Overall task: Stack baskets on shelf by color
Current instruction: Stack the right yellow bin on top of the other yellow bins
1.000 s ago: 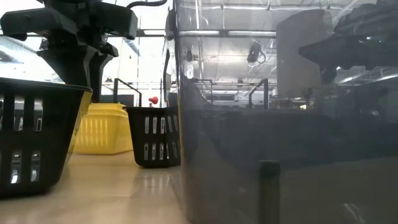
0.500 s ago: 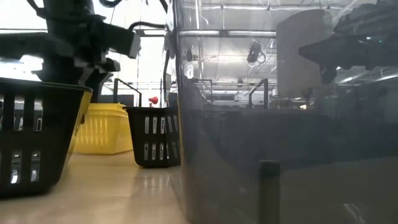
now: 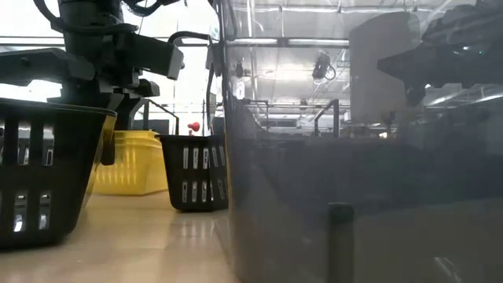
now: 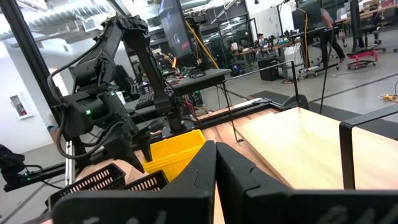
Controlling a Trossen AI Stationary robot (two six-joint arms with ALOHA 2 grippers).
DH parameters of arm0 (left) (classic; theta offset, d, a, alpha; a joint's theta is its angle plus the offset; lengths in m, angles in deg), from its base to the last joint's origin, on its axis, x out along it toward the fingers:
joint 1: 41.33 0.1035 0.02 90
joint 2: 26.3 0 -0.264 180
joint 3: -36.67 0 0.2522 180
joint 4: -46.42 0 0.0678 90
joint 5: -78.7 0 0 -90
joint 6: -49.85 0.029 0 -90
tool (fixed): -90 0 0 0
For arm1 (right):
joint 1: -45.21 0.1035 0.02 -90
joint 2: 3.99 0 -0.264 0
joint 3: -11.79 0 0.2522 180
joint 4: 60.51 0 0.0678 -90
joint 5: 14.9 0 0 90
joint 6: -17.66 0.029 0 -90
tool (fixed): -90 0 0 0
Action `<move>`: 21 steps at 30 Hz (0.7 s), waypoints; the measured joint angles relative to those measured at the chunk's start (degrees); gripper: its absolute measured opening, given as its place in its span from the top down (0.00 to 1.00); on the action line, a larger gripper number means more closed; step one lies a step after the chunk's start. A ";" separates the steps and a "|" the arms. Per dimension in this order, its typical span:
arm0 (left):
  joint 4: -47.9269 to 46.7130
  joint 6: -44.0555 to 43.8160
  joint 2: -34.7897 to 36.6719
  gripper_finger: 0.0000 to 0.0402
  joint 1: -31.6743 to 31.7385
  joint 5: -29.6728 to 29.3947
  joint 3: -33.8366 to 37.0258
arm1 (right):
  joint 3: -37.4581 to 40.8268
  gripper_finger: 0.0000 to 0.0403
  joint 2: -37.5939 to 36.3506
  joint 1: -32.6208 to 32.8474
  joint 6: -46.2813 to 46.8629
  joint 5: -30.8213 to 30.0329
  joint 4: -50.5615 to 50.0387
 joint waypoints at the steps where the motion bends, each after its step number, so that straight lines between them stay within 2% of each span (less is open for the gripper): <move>1: 0.01 0.00 -0.01 0.71 0.01 -0.01 0.00 | 0.00 0.97 -0.02 0.01 0.00 -0.01 0.03; 17: -0.04 2.95 0.00 0.71 -0.01 0.00 0.00 | 0.00 0.97 -0.02 0.00 0.00 -0.02 0.02; 21: -2.76 4.33 0.61 0.71 0.23 0.31 -1.22 | 0.00 0.97 -0.01 0.00 0.00 -0.02 0.02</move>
